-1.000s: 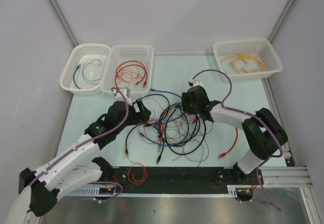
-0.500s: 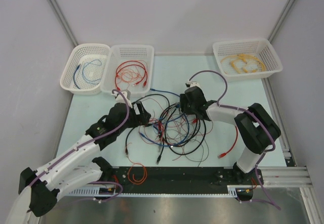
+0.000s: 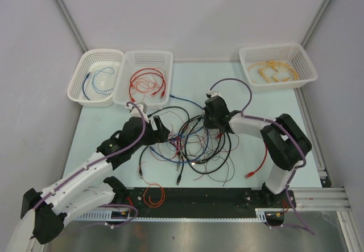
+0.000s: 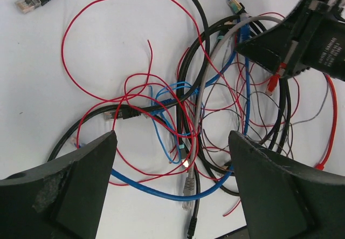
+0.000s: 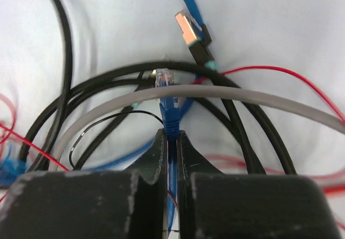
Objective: Untangle the cables
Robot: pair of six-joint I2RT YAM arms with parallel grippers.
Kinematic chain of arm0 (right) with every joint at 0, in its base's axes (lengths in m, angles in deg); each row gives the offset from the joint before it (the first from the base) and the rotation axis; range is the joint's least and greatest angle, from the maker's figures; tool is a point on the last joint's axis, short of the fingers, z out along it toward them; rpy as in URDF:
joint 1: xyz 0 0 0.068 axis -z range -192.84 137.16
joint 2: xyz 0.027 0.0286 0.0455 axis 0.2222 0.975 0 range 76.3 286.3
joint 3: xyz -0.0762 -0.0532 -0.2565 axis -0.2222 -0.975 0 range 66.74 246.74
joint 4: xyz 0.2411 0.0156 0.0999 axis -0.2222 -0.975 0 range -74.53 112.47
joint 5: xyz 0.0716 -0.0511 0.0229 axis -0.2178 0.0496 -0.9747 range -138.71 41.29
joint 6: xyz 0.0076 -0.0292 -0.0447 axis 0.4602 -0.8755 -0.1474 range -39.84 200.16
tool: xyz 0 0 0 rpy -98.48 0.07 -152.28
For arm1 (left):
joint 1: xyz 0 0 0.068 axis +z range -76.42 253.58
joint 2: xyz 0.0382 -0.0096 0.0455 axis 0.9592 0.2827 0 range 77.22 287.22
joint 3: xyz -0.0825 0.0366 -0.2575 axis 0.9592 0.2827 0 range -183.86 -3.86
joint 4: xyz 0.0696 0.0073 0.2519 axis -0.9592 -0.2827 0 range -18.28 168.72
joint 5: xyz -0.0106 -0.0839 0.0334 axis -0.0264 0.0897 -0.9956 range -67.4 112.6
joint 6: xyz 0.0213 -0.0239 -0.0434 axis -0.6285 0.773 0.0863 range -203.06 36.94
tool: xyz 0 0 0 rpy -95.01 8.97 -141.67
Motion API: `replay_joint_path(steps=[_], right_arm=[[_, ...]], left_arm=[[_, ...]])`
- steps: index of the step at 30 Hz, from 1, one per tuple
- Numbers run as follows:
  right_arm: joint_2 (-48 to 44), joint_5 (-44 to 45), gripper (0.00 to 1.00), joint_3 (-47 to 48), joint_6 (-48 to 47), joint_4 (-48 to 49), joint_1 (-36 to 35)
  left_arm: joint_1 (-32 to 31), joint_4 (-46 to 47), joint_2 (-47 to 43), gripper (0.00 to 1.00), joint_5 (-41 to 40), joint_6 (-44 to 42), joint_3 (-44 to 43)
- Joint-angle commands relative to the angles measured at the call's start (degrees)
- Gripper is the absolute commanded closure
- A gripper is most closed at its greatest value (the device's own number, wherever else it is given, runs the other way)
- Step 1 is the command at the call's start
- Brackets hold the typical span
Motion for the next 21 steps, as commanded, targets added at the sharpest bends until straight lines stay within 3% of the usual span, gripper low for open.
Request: replay_joint_path(steps=[1,6,9,15,21], right_arm=[[-14.2,5.0,1.00,0.5,-1.3,-3.6,-2.3],[-34.4,8.3,1.00,6.7,-4.6,-7.2,-6.9],[-41.1,11.1,1.00,12.2,-7.5,-10.0,-10.5],[-49.3,11.4,1.00,16.1,-10.1,-13.3,-15.6],[-50.1,13.2,1.00,16.1,-9.4,-19.8,-15.9]], left_arm=[[-0.4,1.4,-1.8,0.11,0.1,0.4,-0.9],[-0.4,4.4,-3.1,0.10,0.5,-1.6,-3.1],[-0.4,7.6,-3.4,0.09,2.0,-3.9,-4.5],[-0.4,13.0,-3.3,0.06,5.1,-6.9,-7.4],[-0.3,18.1,-5.2,0.03,6.6,-10.4,-7.9]])
